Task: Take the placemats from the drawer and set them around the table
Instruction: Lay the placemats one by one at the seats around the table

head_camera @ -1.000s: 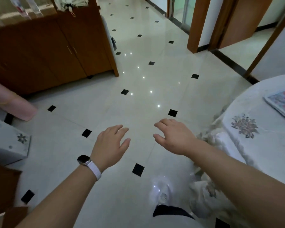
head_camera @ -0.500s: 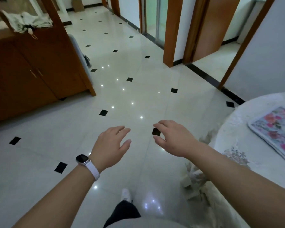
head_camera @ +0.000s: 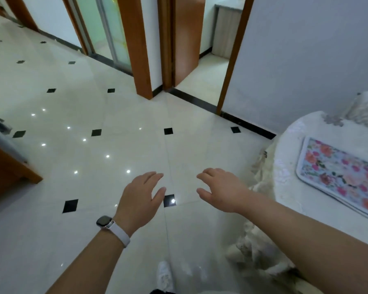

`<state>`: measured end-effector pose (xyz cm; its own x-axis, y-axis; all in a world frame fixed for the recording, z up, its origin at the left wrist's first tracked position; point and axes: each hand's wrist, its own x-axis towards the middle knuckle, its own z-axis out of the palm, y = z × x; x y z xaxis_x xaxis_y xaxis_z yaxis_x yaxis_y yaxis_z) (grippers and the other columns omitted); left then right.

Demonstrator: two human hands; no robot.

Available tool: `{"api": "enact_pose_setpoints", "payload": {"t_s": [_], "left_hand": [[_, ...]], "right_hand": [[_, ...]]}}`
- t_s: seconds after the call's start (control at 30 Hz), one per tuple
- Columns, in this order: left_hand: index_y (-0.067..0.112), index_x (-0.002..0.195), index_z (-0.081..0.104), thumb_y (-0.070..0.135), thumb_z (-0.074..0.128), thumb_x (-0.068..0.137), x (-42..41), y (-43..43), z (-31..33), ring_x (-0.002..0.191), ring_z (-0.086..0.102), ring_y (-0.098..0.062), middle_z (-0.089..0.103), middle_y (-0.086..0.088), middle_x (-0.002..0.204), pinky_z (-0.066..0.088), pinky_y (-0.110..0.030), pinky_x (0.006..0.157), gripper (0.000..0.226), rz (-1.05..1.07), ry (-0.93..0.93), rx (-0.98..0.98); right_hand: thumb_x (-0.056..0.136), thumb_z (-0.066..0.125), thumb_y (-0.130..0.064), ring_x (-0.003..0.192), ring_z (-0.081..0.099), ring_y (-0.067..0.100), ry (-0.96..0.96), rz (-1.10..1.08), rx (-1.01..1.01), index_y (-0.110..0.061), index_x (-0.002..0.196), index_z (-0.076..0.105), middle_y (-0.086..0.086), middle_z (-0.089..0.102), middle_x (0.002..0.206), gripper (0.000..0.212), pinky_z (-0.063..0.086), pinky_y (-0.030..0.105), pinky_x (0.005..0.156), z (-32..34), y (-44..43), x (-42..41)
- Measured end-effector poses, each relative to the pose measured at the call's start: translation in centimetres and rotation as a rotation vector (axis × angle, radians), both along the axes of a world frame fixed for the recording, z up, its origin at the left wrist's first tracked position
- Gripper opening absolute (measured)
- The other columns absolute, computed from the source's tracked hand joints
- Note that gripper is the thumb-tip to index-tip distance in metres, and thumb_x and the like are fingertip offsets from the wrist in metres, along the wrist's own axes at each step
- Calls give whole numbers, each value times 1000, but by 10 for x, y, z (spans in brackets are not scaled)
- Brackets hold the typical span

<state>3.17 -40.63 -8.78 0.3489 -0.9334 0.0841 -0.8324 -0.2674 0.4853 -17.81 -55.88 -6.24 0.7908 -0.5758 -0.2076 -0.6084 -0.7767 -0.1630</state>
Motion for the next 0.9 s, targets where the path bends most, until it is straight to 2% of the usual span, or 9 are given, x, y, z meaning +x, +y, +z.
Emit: {"api": "enact_pose_setpoints", "payload": {"t_s": [0.13,0.27,0.37,0.57,0.9], "left_hand": [[15,131,61,39,49,92,48,-67,15,121,56,-27,62,-8,131,43,-41,101,48,-120,-17,-55],[15,131,61,40,49,92,57,-125,21,121,55,-28,62,-8,131,43,-42,101,48,-242,-3,-78],[14,131,61,39,49,91,49,-169,21,121,55,-29,62,-9,131,44,-43,101,48,-357,-9,-70],[11,128,63,35,52,91,16,-257,18,117,58,-29,64,-11,127,47,-42,97,46,-545,-55,-54],[12,129,63,25,67,91,-39,-419,16,118,58,-31,63,-12,129,47,-43,97,40,-709,-175,21]], "right_hand": [[96,37,-53,126,45,22,-50,-142,-39,-23,142,43,-1,47,142,55,42,37,99,16,-34,28],[97,37,-52,125,46,23,-36,-276,-28,-23,143,42,0,48,141,54,40,38,100,19,-59,24],[98,38,-51,125,46,24,-40,-391,-3,-22,144,41,1,47,142,54,41,41,100,19,-81,10],[98,39,-50,125,46,24,-99,-561,8,-22,144,41,2,46,144,55,42,38,99,1,-135,-22],[97,38,-52,124,47,23,-238,-749,44,-23,145,39,1,47,143,56,41,38,98,-27,-262,-81]]}}
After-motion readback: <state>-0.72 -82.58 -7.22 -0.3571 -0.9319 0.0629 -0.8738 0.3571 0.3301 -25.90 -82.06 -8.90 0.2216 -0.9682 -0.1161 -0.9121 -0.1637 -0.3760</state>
